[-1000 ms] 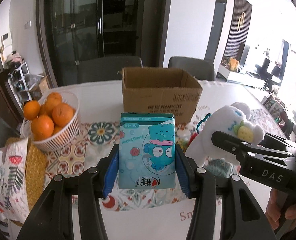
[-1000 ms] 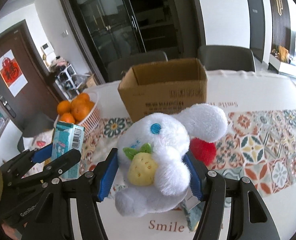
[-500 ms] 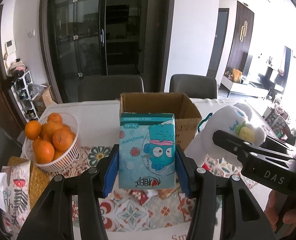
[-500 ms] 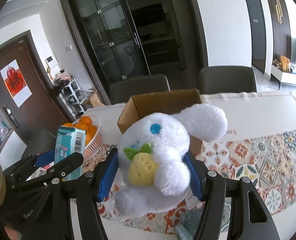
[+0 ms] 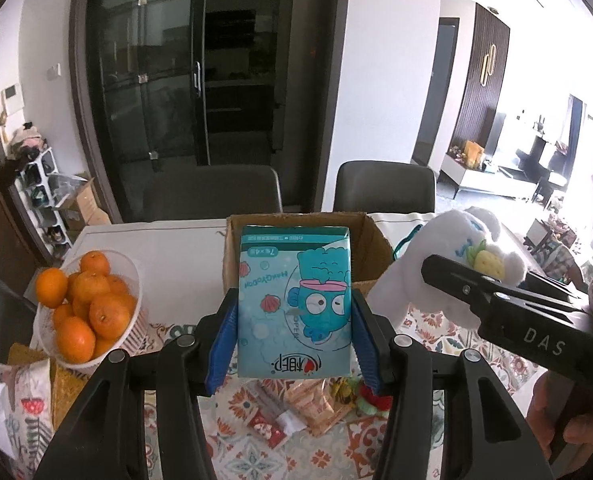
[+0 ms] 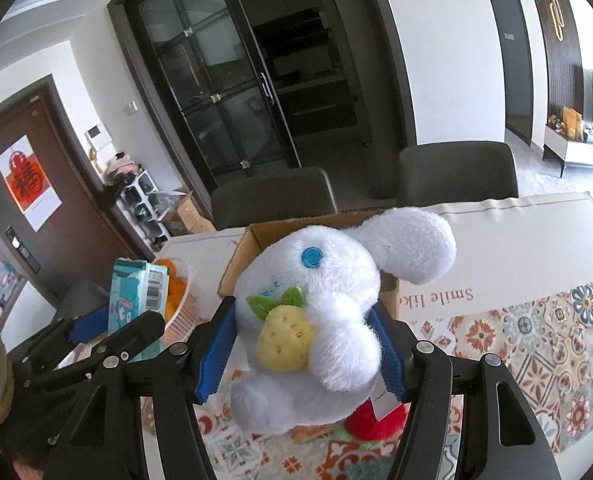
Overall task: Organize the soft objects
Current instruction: 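Carry the tissue pack with the left tool while the right tool carries the bunny over the box, then open the left tool over the box while the right tool releases the bunny inside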
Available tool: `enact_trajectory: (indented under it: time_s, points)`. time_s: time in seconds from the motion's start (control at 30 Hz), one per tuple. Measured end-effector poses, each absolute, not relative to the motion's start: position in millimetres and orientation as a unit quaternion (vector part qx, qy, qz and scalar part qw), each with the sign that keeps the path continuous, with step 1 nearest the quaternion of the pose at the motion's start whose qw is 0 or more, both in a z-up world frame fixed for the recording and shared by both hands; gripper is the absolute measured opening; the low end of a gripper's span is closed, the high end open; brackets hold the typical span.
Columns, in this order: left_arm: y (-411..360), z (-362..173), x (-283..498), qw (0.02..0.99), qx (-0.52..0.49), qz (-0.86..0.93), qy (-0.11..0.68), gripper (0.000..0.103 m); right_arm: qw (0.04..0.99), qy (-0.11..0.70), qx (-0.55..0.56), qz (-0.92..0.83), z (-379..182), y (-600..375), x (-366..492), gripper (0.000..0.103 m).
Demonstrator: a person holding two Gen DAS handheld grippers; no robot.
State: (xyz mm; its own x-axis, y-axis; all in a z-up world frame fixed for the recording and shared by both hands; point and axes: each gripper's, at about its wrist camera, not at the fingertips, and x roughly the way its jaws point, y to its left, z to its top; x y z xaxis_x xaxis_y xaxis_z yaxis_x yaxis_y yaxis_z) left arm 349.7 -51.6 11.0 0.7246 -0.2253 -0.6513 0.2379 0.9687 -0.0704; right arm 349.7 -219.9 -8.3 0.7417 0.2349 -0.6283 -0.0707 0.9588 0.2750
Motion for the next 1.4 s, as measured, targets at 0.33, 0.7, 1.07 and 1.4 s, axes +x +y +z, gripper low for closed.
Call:
enact_trajectory:
  time_s: [0.33, 0.7, 1.07, 1.4]
  points:
    - [-56, 10, 415, 0.916, 0.012, -0.144, 0.375, 0.052, 0.908, 0.396, 0.117, 0.072, -9, -221, 421, 0.064]
    - [-67, -13, 488, 0.889, 0.010, -0.155, 0.430, 0.052, 0.879, 0.453, 0.123, 0.077, -40, -229, 489, 0.064]
    - [-74, -51, 530, 0.868, 0.021, -0.157, 0.470, 0.053, 0.846, 0.505, 0.146, 0.092, -82, -235, 532, 0.067]
    - [-72, -62, 542, 0.870, 0.028, -0.138, 0.473, 0.074, 0.846, 0.508, 0.140, 0.078, -87, -232, 544, 0.079]
